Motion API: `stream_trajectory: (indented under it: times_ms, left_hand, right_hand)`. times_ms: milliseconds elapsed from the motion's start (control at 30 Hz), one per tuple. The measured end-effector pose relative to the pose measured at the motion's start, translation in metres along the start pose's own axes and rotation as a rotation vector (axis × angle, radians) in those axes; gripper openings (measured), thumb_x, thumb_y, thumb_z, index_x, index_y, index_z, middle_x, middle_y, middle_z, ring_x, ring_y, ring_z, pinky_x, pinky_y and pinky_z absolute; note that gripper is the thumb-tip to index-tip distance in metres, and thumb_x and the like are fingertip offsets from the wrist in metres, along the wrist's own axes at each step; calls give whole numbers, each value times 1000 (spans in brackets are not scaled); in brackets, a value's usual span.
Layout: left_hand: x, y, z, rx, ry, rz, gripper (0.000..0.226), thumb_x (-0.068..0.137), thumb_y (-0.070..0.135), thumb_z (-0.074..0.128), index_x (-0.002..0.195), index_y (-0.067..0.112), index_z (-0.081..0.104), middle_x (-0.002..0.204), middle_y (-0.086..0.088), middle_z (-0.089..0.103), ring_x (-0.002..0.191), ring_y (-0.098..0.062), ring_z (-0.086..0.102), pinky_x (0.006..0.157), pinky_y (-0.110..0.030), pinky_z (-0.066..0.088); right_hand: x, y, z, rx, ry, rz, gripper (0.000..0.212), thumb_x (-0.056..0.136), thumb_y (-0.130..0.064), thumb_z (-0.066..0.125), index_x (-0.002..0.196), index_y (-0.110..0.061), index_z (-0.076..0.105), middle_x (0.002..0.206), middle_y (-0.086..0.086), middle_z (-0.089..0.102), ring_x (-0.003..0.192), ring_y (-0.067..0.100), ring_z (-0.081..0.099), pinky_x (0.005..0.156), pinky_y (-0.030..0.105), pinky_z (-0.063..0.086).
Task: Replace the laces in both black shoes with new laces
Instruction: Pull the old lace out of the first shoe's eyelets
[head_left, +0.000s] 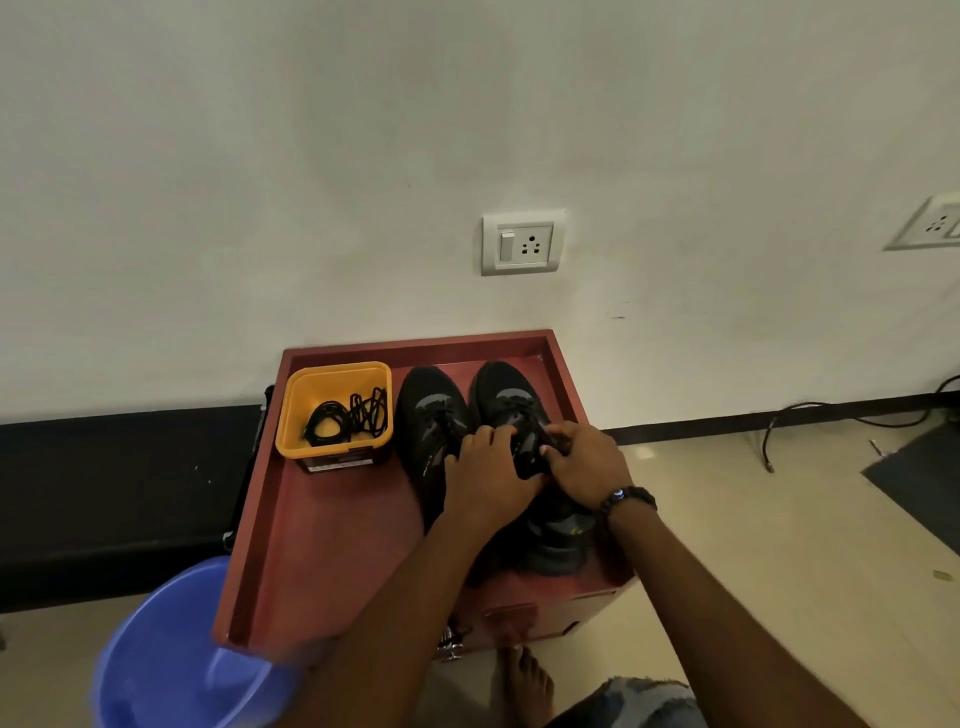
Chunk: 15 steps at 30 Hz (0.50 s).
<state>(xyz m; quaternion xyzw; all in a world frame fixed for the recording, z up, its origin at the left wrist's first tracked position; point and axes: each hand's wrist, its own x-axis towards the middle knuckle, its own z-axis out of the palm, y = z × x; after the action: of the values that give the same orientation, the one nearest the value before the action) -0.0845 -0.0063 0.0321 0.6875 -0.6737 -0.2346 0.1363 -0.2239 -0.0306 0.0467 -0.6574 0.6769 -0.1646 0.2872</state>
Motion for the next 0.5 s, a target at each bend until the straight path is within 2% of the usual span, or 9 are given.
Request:
stream_trajectory:
  times_ms: [67, 133, 233, 300, 400, 433, 500]
  left_hand:
    - [-4, -7, -2, 18, 23, -14, 61, 86, 44, 63, 139, 25, 41, 137, -1, 45, 129, -25, 40, 104, -45, 35]
    - [-10, -21, -6, 46, 25, -6, 56, 85, 37, 63, 136, 27, 43, 131, -1, 48, 125, -24, 43, 100, -44, 37]
    - [-19, -39, -14, 35, 20, -2, 55, 85, 35, 63, 137, 34, 44, 127, 0, 49, 123, -23, 45, 99, -45, 39]
    - [-21, -42, -17, -3, 24, -3, 53, 87, 38, 63, 136, 40, 45, 122, 1, 51, 120, -23, 47, 98, -47, 41]
    - [-19, -38, -18, -42, 40, -19, 49, 88, 42, 62, 135, 43, 47, 118, 1, 52, 117, -23, 50, 98, -49, 42]
    - [-18, -36, -18, -45, 39, -26, 48, 89, 42, 62, 135, 44, 48, 119, 1, 52, 117, -22, 50, 98, -48, 41]
    - [-15, -34, -18, -74, 27, -51, 48, 88, 39, 63, 134, 44, 50, 119, 2, 50, 115, -21, 52, 99, -47, 39]
  right_hand:
    - [-7, 3, 8, 29, -11, -18, 24, 89, -29, 70, 113, -26, 69, 107, -5, 70, 100, 17, 65, 85, 27, 51]
    - [-14, 4, 15, 82, -75, -46, 19, 87, -33, 73, 102, -26, 65, 96, -9, 65, 90, 12, 62, 73, 21, 47]
    - [-21, 1, 20, 181, -129, -70, 24, 86, -32, 75, 104, -26, 61, 92, -14, 58, 83, 1, 55, 65, 14, 40]
    - [-21, -1, 24, 293, -117, -41, 25, 84, -27, 78, 104, -22, 64, 88, -14, 59, 82, 1, 56, 68, 15, 46]
    - [-18, -1, 28, 459, -117, 9, 21, 81, -27, 80, 94, -20, 67, 74, -10, 62, 77, 10, 62, 79, 32, 57]
    - [-17, 0, 28, 477, -114, 3, 18, 83, -29, 79, 93, -20, 68, 71, -10, 62, 74, 9, 61, 79, 33, 57]
    - [-13, -3, 26, 429, -101, -22, 9, 88, -30, 73, 91, -23, 68, 70, -6, 63, 71, 7, 61, 73, 26, 53]
